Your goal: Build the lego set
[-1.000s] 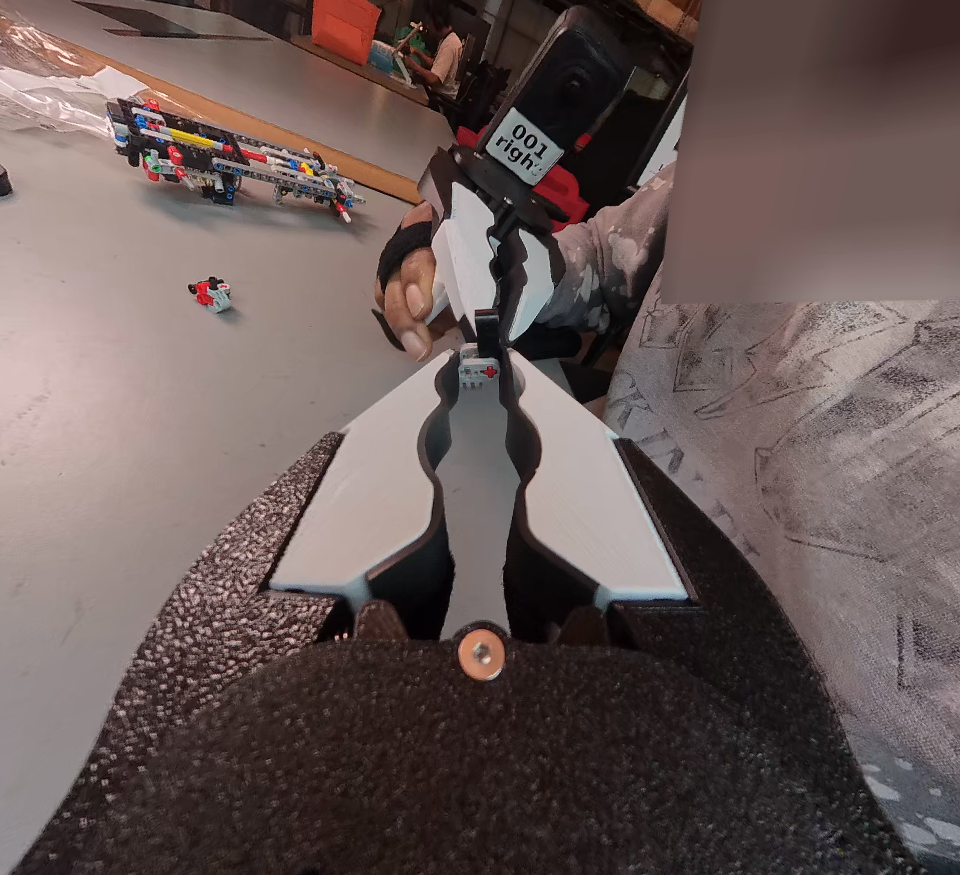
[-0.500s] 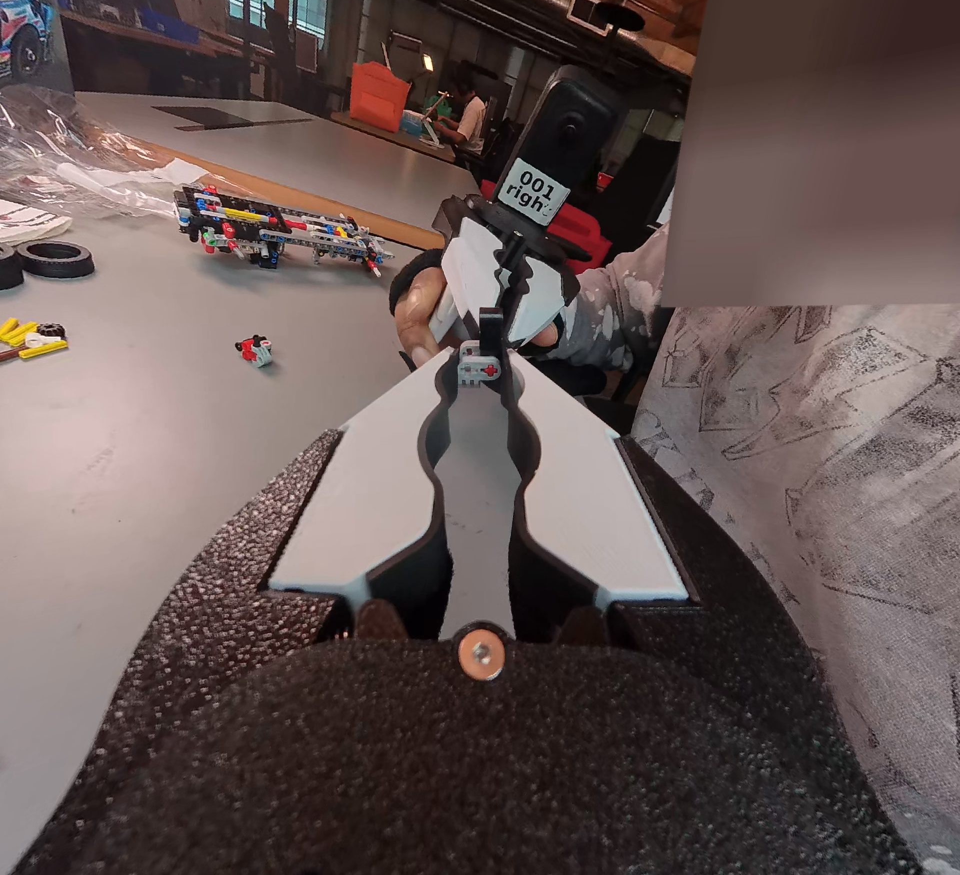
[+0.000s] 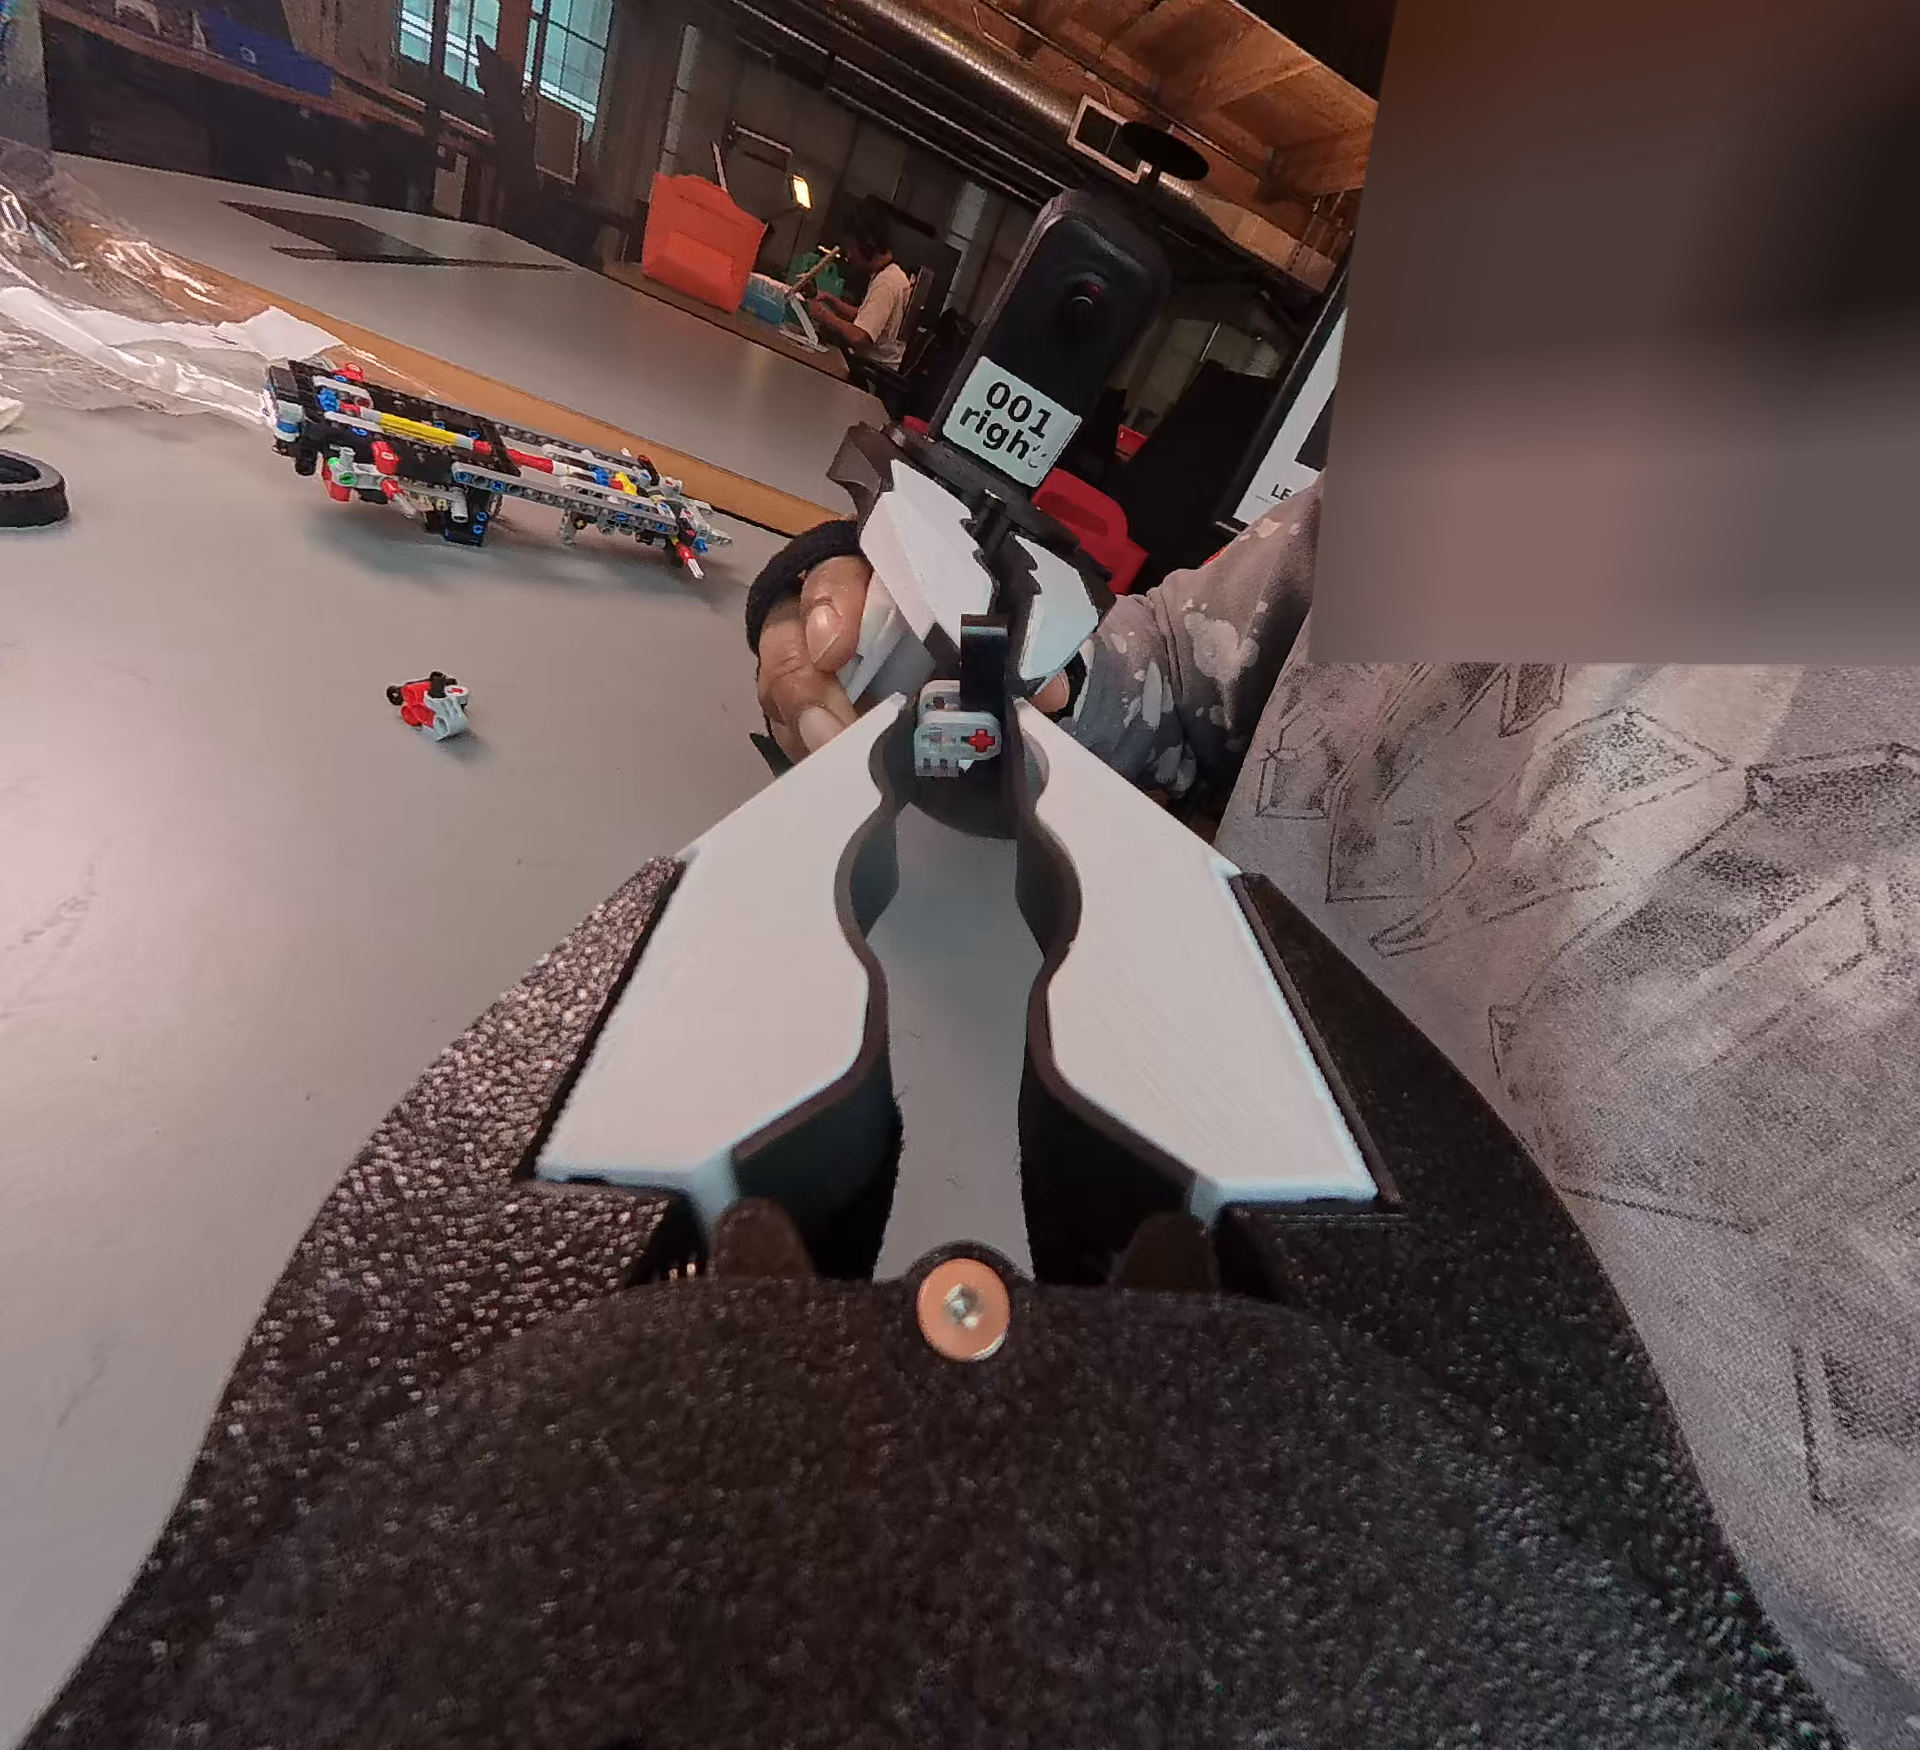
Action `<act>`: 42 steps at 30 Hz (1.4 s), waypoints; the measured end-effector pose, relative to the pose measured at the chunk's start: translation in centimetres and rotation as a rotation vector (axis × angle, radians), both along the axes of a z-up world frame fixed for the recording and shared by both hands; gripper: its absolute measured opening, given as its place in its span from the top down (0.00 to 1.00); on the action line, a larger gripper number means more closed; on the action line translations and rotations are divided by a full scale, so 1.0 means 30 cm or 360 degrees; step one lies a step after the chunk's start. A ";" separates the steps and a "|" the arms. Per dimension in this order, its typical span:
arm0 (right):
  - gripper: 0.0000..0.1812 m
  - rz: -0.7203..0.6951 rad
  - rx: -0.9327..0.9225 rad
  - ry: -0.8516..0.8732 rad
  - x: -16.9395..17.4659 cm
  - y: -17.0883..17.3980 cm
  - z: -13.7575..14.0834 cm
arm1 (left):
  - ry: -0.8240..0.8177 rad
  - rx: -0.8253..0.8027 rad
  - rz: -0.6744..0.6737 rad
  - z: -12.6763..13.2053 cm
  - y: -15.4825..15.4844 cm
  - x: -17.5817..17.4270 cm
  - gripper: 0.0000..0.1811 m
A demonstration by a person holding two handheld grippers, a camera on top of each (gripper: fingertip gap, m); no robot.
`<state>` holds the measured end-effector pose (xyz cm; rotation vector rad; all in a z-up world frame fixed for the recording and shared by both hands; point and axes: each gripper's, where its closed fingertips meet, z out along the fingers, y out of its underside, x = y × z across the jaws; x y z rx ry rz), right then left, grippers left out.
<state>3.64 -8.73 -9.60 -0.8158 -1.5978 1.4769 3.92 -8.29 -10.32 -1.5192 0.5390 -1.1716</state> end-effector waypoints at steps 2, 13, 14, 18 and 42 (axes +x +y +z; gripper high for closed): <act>0.98 0.0001 0.0017 -0.0008 -0.001 -0.004 -0.005 | -0.0005 0.0003 -0.0008 0.002 -0.002 0.003 0.92; 0.99 -0.0001 0.0022 -0.0005 -0.001 -0.004 -0.008 | -0.0021 -0.0028 -0.0016 0.000 -0.004 0.007 0.92; 0.99 -0.0002 0.0019 -0.0010 -0.002 -0.003 -0.010 | -0.0011 -0.0027 -0.0011 -0.001 -0.003 0.007 0.92; 0.99 -0.0009 -0.0013 -0.0004 -0.006 0.002 -0.008 | 0.0004 -0.0014 0.0003 0.000 0.002 0.002 0.92; 0.98 -0.0124 -0.0141 -0.0229 -0.035 0.111 -0.104 | 0.1355 0.0159 0.0422 -0.293 0.078 -0.060 0.91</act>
